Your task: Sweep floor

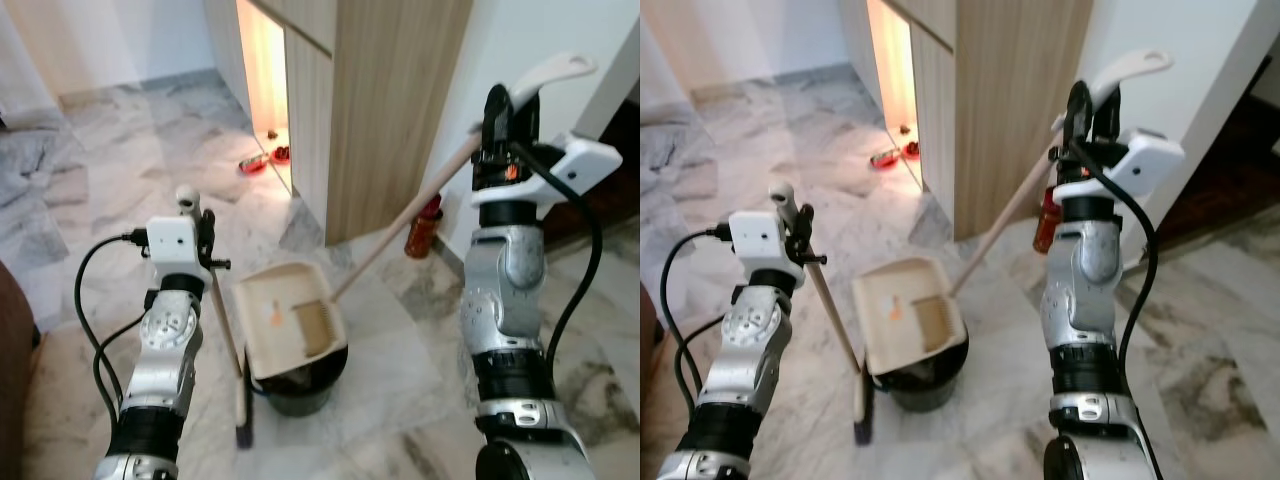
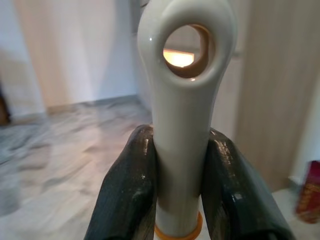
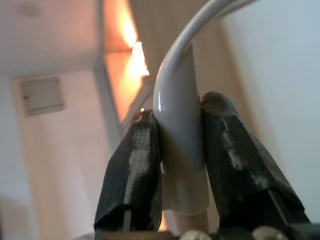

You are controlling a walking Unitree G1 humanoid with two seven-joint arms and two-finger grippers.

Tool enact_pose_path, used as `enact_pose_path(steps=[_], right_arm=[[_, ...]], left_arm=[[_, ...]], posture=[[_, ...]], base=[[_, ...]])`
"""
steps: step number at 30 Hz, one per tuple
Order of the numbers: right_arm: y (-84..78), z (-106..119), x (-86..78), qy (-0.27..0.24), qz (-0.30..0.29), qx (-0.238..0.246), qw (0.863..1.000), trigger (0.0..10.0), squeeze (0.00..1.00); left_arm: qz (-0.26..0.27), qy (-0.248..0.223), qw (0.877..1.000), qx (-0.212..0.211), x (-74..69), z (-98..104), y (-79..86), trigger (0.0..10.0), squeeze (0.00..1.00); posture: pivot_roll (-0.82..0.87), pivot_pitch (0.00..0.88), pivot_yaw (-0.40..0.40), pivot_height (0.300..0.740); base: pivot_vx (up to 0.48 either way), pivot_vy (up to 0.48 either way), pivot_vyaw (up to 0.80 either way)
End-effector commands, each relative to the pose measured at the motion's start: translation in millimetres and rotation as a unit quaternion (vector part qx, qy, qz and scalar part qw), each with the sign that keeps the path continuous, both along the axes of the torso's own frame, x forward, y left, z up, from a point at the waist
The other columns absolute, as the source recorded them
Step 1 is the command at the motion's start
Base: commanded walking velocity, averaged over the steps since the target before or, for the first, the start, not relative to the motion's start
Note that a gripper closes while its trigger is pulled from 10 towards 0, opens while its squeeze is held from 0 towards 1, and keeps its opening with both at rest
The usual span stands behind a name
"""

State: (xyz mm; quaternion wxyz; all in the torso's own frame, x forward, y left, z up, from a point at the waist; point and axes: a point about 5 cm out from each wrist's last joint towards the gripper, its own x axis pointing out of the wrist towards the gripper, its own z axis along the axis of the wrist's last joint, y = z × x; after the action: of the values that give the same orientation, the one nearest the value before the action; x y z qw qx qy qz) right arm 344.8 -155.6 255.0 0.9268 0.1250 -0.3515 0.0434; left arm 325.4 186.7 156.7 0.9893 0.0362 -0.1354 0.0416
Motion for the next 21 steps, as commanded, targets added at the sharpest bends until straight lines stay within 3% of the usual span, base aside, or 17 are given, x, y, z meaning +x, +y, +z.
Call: enact_pose_path(steps=[1,21], right_arm=[[0.0,16.5,-4.8,-0.038,0.003,0.016,0.999,10.0,0.00],[10.3,20.9,-5.1,-0.042,0.030,0.010,0.999,10.0,0.00]], left_arm=[[-0.004,-0.025,1.000,0.003,1.6,12.5,-1.0,10.0,0.00],[0.001,-0.024,1.000,0.005,-0.1,11.2,2.5,10.0,0.00]], posture=[[0.09,0.032,0.013,0.740],[0.09,0.033,0.007,0.740]], base=[[0.307,0.000,0.00],[0.306,0.000,0.00]])
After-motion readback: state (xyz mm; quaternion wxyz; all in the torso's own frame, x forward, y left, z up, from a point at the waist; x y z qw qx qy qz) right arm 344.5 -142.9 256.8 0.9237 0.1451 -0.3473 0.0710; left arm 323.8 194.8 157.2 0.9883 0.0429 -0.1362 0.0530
